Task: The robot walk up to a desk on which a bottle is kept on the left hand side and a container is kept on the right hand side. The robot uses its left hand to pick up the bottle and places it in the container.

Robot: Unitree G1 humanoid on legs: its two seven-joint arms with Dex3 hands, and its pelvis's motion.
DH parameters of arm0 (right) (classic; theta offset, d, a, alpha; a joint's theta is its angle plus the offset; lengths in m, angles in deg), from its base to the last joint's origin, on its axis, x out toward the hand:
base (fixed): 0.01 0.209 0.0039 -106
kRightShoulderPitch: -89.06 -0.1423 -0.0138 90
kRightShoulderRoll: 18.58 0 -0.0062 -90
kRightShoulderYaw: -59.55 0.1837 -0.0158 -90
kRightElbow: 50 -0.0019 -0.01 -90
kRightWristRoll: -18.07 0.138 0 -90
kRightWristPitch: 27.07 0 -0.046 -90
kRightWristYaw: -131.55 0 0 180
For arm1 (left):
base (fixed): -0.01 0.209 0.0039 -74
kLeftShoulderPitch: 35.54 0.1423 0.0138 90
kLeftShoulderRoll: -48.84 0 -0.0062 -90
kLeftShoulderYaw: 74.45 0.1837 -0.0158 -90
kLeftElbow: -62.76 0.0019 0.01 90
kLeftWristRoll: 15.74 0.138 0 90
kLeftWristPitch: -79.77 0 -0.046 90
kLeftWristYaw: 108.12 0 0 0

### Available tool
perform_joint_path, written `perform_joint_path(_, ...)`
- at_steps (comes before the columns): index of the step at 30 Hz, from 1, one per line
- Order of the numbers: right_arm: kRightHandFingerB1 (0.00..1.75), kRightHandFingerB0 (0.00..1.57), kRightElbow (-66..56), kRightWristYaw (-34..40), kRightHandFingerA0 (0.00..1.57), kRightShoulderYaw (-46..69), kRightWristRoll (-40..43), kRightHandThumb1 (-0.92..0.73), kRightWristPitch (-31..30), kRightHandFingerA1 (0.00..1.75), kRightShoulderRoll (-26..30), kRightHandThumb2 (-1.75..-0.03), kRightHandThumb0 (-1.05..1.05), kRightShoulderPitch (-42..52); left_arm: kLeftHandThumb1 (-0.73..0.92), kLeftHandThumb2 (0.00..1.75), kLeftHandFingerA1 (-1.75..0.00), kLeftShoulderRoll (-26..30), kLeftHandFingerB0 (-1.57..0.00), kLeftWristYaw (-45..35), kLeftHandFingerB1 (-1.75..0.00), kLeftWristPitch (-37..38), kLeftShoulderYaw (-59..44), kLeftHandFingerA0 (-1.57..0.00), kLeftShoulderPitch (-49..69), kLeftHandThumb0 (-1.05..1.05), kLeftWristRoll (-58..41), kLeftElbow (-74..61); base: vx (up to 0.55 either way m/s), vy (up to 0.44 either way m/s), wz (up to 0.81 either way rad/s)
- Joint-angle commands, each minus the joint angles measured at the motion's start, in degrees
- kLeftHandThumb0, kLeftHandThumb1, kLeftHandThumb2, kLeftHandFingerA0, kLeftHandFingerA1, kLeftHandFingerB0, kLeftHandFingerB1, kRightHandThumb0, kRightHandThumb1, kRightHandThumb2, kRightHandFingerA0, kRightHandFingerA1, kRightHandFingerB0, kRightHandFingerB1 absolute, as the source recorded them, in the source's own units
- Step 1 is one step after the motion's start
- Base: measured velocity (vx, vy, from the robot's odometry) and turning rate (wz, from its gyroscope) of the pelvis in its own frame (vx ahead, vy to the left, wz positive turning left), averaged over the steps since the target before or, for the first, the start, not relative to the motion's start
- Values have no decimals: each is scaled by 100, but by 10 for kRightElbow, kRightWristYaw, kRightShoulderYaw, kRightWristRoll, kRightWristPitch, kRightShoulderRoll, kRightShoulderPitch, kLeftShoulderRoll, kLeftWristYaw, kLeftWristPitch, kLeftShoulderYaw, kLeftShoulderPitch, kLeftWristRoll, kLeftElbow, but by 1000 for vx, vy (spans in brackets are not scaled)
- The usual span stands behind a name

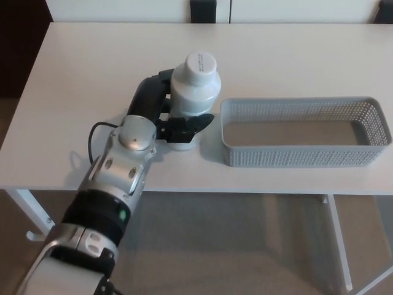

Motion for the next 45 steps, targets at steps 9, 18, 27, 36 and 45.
perform_joint_path(9, 39, 52, -15, -8, 70, -1, -2, -70, -22, 45, 14, -60, -41, 3, 78, 64, -122, -33, -73, -54, -68, -81, -24, -86, -37, -17, -40, -195, 0, 0, 0)
perform_joint_path(18, 51, 46, -35, -12, 62, -5, -6, -57, -31, 57, 18, -83, -48, 7, 80, 72, -136, -83, -78, -51, -107, -78, 19, -96, -68, -13, -23, -178, 0, 0, 0)
perform_joint_path(27, 39, 53, -36, -26, 69, -9, -6, -70, -31, 45, 23, -61, -40, 2, 58, 105, -126, -111, -97, -38, -113, -29, 87, -121, -55, -32, 23, -142, 0, 0, 0)
perform_joint_path(36, 39, 54, -25, -33, 68, -18, -18, -70, -39, 45, 31, -62, -43, -18, 60, 103, -137, -124, -89, -27, -121, -25, 117, -110, -27, -30, 27, -146, 0, 0, 0)
perform_joint_path(45, 40, 54, -40, -39, 69, -19, -17, -70, -44, 47, 33, -61, -45, -13, 69, 94, -140, -118, -84, -15, -128, -21, 116, -112, -15, -22, 29, -138, 0, 0, 0)
